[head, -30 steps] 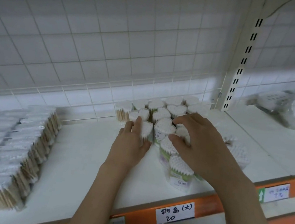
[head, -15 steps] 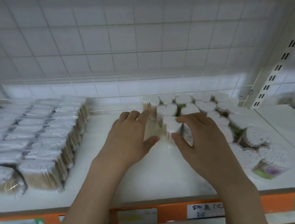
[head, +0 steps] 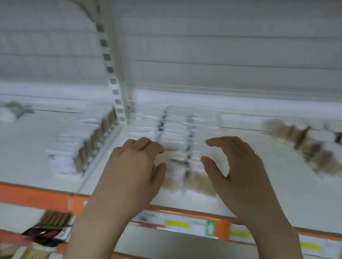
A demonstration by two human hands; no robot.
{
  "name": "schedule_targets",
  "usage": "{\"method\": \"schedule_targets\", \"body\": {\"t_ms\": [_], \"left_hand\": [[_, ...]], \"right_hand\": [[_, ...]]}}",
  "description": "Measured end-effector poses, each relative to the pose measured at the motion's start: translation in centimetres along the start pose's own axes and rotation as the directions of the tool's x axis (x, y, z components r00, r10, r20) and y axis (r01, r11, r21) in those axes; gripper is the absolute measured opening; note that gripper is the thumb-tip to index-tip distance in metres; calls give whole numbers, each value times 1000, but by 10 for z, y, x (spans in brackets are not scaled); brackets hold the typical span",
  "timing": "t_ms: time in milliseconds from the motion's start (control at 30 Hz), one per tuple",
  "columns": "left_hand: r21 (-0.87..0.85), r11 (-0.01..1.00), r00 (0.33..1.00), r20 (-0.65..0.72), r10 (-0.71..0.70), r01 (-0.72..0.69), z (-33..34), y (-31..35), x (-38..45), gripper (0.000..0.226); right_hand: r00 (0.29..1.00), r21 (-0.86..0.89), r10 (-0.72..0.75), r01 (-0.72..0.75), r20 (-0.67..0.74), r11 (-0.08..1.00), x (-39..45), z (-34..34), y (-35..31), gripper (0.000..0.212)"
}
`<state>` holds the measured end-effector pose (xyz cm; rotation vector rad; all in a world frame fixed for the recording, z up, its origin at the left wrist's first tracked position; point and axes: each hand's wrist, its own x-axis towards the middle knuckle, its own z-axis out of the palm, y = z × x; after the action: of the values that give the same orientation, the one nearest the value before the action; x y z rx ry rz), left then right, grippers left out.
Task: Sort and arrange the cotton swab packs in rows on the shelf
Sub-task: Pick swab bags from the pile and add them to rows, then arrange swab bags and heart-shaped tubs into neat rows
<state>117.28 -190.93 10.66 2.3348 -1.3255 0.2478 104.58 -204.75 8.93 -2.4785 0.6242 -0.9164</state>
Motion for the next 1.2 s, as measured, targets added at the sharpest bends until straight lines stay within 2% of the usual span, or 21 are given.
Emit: {"method": "schedule_targets", "body": {"t_ms": [167, 333, 633, 900, 1067, 1200], "left_hand": [[-2, 998, 998, -15, -62, 62, -40, -87, -35, 26], [-45, 994, 995, 12, -103, 104, -58, -141, -54, 25], [-73, 980, 982, 52, -181, 184, -51, -193, -54, 31], [22, 969, 969, 3, -245, 245, -64, -234, -39, 33], [43, 948, 949, -16, -315, 316, -71, -263, -44, 35], [52, 939, 940, -28, -340, 341, -78, -290, -49, 36]], "right_hand": [[997, 1, -47, 47, 58, 999, -2, 62, -83, 26], [994, 3, -48, 48, 100, 999, -3, 93, -127, 26], [985, -60, -35, 46, 168, 997, 10, 124, -144, 27], [982, 20, -121, 119, 144, 993, 57, 156, -159, 27], [968, 92, -162, 147, 192, 985, 74, 187, -173, 28], [950, 78, -208, 195, 231, 978, 84, 212, -196, 28]]}}
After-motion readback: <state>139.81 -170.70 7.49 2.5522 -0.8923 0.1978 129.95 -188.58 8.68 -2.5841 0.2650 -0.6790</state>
